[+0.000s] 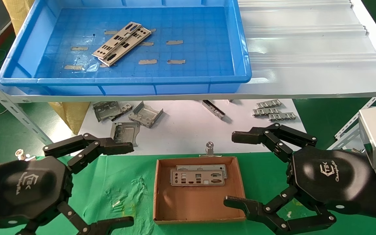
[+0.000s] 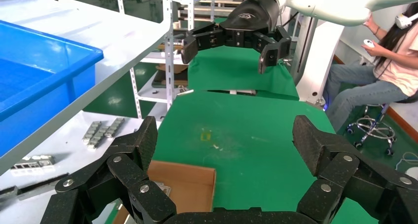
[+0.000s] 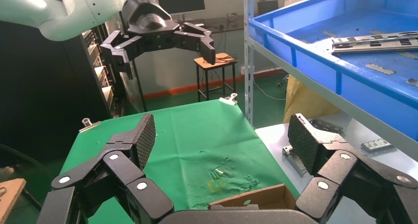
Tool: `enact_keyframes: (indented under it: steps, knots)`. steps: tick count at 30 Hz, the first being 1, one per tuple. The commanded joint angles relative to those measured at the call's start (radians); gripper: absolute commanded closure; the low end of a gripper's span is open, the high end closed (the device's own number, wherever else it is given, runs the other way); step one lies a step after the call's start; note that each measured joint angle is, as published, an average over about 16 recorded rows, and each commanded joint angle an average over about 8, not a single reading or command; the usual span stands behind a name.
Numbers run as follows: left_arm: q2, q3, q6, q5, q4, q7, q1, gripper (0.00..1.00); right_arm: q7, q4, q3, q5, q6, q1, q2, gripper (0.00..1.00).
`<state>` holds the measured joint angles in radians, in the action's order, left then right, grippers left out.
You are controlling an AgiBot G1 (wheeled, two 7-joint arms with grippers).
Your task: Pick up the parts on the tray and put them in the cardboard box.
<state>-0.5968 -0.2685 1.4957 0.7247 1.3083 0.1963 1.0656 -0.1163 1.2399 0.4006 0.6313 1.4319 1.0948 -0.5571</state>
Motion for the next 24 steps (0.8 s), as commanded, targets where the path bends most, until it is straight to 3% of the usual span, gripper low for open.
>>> enact_keyframes:
  steps: [1, 24]
  knots:
    - [-0.002, -0.001, 0.0, 0.0, -0.003, -0.002, 0.001, 0.0, 0.0, 0.0, 0.0, 0.0, 0.0, 0.0, 0.0, 0.0]
    - [-0.015, -0.011, 0.0, 0.005, -0.025, -0.01, 0.009, 0.0, 0.0, 0.0, 0.0, 0.0, 0.0, 0.0, 0.0, 0.0]
